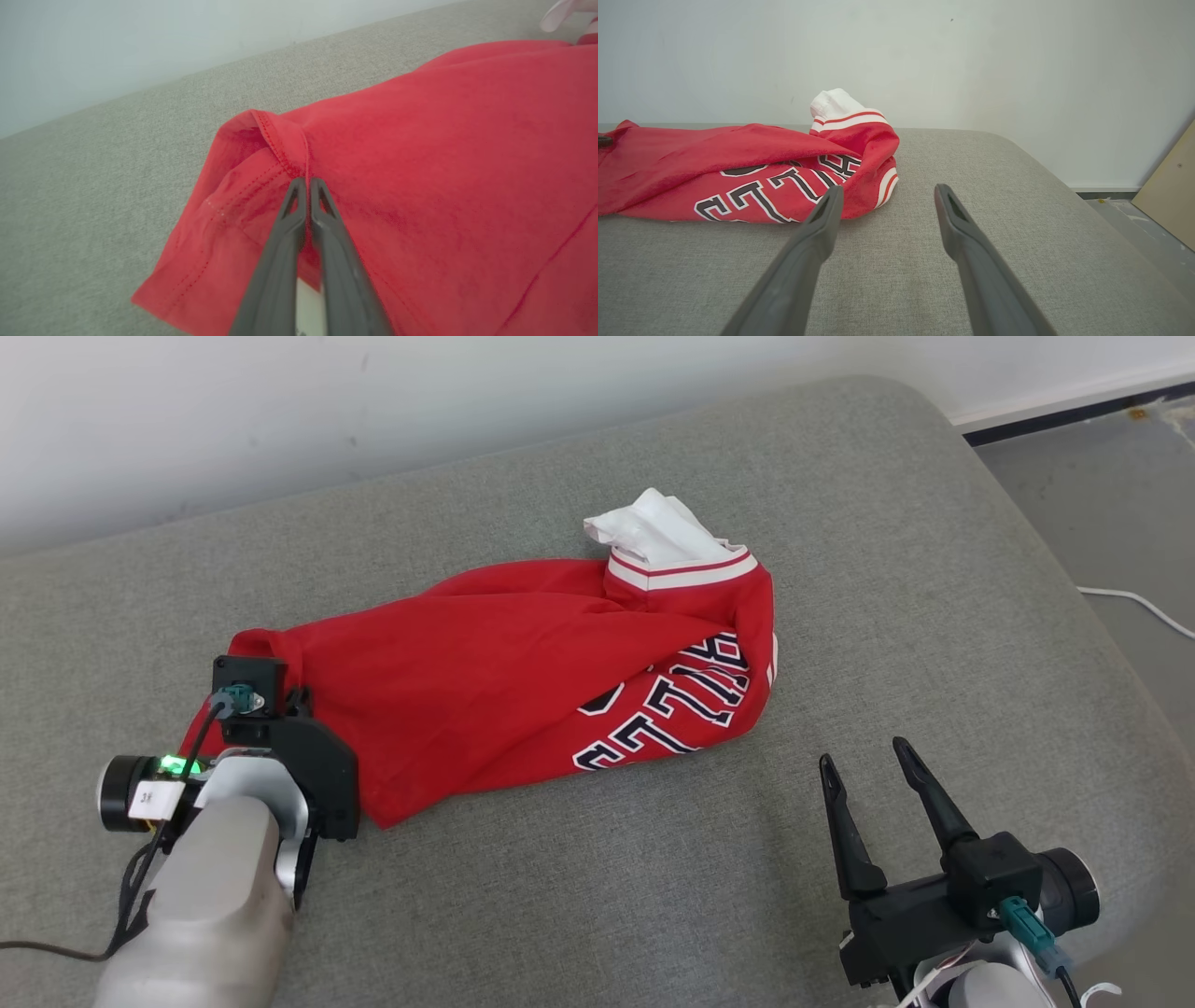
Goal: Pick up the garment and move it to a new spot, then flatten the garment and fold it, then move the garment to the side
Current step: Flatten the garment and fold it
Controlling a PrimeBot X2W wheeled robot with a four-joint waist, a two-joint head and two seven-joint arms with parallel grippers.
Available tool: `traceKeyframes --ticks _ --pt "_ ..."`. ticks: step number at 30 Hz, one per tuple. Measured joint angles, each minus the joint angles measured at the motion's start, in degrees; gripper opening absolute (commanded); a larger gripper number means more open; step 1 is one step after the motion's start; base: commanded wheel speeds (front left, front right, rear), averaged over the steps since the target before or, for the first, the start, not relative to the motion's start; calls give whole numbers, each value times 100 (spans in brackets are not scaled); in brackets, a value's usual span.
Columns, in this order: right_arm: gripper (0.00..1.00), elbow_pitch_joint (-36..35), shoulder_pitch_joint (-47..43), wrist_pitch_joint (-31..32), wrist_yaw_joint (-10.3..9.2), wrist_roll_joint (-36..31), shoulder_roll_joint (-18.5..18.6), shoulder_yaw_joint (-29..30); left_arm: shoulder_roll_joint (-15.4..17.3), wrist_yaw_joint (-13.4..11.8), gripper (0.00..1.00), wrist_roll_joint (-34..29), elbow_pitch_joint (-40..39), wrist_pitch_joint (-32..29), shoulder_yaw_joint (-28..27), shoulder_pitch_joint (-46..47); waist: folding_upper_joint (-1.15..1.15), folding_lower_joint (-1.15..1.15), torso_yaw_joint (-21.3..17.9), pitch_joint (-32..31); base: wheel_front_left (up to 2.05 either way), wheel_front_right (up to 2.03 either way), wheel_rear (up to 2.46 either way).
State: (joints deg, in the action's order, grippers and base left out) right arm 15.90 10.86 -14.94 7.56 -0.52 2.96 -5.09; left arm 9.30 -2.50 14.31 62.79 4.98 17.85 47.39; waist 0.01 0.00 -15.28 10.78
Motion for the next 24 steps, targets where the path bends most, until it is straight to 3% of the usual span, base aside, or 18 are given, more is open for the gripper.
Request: traceKeyframes --ticks 4,7,15,19,24 --pt "100 12 0 -4 0 2 -2 11 -81 36 0 204 90 126 -115 2 0 0 25 -39 0 0 0" --pt "100 20 -5 -4 0 1 -2 47 -187 119 0 678 40 412 -528 -6 0 0 78 -75 0 0 0" --pt "100 29 -124 -5 0 -2 -4 121 -532 957 0 2818 -561 658 -2000 -655 -1 0 282 -266 0 0 0" --pt "100 15 -177 -7 0 -11 -4 179 -583 987 0 3869 -1747 314 -2205 -1298 -1 -1 466 -382 0 0 0" --pt "100 14 -196 -1 0 -5 -8 141 -342 925 0 4110 -2315 56 -2358 -2204 -1 -1 606 -487 0 0 0"
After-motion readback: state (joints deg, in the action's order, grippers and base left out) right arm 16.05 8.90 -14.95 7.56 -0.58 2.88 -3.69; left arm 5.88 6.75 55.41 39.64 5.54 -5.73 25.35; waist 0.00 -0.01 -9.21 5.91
